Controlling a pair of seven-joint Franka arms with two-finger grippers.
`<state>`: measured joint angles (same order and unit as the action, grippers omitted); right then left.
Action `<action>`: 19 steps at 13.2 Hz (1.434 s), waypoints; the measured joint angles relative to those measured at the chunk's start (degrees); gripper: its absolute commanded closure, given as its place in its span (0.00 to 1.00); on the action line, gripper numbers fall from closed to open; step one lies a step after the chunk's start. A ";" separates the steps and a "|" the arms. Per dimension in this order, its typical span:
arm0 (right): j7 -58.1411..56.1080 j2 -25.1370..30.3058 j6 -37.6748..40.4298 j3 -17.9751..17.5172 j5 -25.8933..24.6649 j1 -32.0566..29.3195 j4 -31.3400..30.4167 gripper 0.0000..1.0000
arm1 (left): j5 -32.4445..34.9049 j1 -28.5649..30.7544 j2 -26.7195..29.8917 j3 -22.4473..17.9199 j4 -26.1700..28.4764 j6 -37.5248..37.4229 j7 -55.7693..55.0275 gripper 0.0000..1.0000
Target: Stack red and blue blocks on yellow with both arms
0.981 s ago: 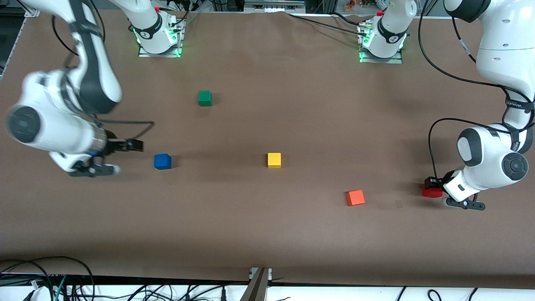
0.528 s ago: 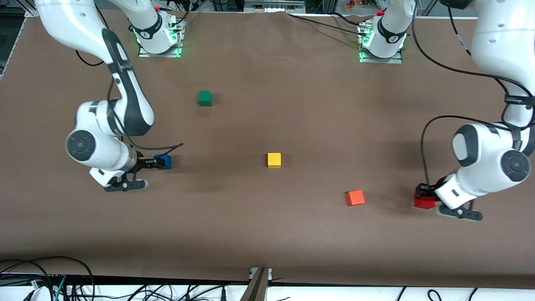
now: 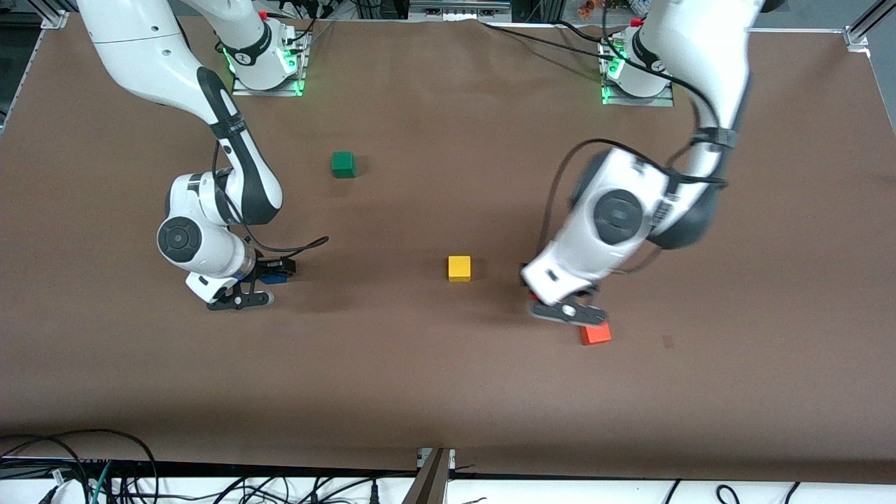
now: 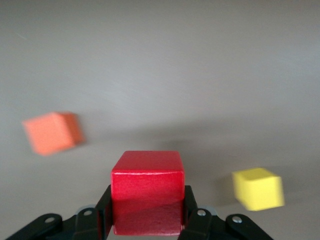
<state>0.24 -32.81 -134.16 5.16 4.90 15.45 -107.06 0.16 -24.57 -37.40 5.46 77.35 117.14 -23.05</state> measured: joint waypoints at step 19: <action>-0.05 6.34 26.91 -0.15 0.10 -0.08 20.62 0.90 | 0.00 -12.18 -12.19 -0.74 -8.17 -0.12 -17.18 1.00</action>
<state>0.20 -26.47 -107.25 5.01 5.00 15.37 -86.44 0.16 -36.74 -49.59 4.72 69.18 117.02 -40.24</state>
